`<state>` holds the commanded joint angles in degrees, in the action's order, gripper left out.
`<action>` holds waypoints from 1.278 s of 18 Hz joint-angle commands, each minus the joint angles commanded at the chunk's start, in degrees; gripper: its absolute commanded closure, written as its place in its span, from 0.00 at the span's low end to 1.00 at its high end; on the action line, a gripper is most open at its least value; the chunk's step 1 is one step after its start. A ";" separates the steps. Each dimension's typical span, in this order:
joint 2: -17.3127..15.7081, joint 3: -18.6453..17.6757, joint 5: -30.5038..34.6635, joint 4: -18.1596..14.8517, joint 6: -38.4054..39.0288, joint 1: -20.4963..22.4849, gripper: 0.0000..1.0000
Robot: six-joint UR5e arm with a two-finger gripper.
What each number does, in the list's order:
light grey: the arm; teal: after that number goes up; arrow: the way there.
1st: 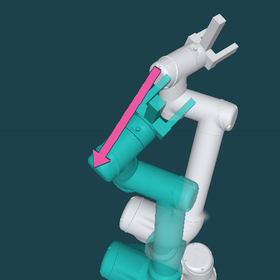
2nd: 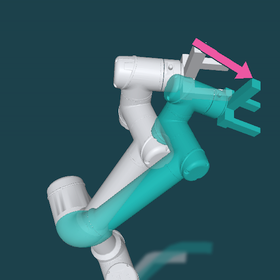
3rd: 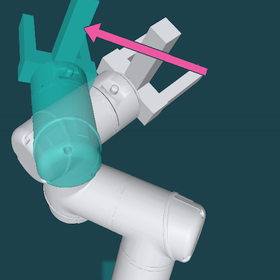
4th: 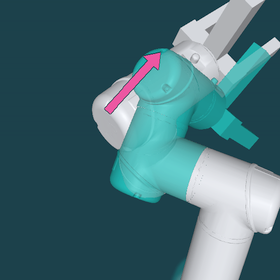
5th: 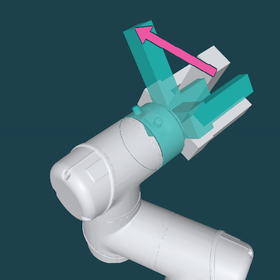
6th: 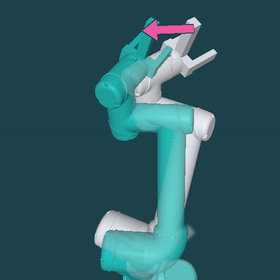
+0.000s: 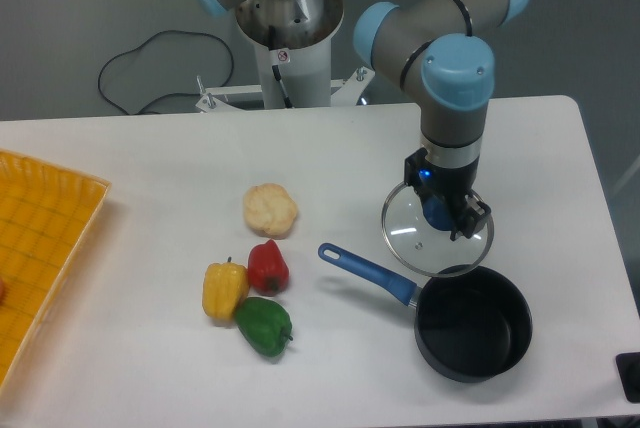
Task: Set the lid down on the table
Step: 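Lift the glass lid off the black saucepan with the gripper, then carry the held glass lid away from the saucepan over the table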
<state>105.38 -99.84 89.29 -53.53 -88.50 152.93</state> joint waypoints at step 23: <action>-1.32 -4.40 0.27 2.11 -9.76 7.91 0.43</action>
<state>104.06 -104.24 89.56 -51.42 -98.26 160.84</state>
